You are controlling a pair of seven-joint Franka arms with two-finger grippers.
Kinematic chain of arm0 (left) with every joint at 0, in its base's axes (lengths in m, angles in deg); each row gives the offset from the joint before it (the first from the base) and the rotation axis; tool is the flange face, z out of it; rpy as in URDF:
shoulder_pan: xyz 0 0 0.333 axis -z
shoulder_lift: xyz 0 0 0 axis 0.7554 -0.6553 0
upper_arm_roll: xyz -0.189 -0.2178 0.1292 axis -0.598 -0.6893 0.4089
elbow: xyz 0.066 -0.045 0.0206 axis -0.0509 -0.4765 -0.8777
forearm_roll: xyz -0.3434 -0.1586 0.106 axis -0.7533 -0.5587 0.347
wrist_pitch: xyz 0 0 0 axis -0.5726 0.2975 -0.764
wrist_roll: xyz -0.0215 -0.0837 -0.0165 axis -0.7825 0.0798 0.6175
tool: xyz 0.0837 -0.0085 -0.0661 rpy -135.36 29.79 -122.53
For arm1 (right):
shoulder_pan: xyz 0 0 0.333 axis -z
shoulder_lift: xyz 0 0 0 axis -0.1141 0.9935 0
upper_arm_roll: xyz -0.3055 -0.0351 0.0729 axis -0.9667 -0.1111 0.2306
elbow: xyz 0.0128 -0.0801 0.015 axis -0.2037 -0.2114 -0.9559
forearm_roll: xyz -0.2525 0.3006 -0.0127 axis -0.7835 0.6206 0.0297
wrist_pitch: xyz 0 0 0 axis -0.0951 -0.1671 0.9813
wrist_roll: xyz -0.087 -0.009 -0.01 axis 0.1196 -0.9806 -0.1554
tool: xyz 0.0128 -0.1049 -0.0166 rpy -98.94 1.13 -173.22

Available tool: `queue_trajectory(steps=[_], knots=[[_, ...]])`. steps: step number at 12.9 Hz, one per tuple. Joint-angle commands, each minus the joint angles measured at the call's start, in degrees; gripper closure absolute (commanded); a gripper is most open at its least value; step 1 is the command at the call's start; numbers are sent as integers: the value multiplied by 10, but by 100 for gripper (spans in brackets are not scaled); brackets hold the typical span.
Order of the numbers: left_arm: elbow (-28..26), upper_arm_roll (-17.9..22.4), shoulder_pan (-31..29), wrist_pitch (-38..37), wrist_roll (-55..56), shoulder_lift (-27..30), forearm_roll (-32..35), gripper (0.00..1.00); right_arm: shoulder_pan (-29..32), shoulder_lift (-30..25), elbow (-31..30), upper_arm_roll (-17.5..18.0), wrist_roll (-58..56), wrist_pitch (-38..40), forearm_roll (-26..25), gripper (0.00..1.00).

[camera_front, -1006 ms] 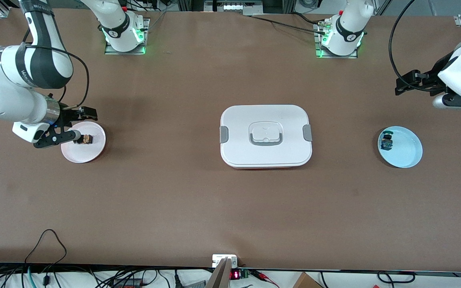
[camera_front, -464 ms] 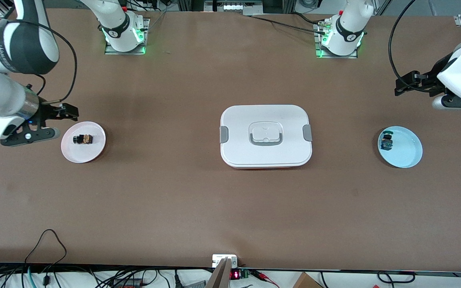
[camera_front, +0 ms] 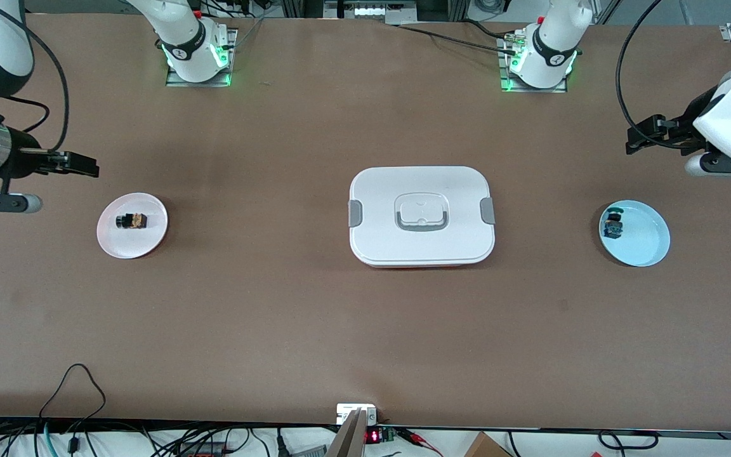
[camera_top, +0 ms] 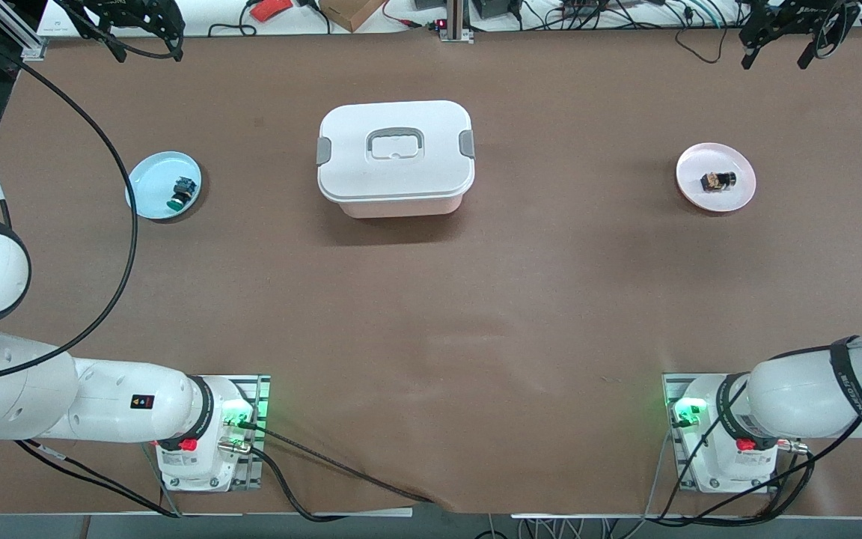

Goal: Transfer orange switch to right arm and place

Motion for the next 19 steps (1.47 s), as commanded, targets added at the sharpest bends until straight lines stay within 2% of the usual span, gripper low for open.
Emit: queue_trajectory(steps=[1,3,4,7,10,15,17,19], knots=[[-2,4,1,6,-8,4,-5,0,-19,-5,37,-22,12,19,-11,0],[-2,4,1,6,-8,4,-4,0,-28,-5,40,-58,-30,-14,2,0],[-2,4,1,6,-8,4,-4,0,-39,-6,40,-63,-35,-34,3,0],[-2,4,1,9,-8,4,-3,0,-55,-23,30,-73,-34,-28,0,0],[-2,4,1,10,-8,4,-3,0,-56,-52,-21,-72,-34,-53,-1,0],[-2,4,1,10,-8,4,-4,0,-53,-97,-122,-72,-35,-173,0,0],[-2,4,1,10,-8,4,-4,0,-53,-103,-128,-72,-40,-166,0,0],[-2,4,1,10,-8,4,-4,0,-53,-111,-120,-73,-42,-120,-1,0]])
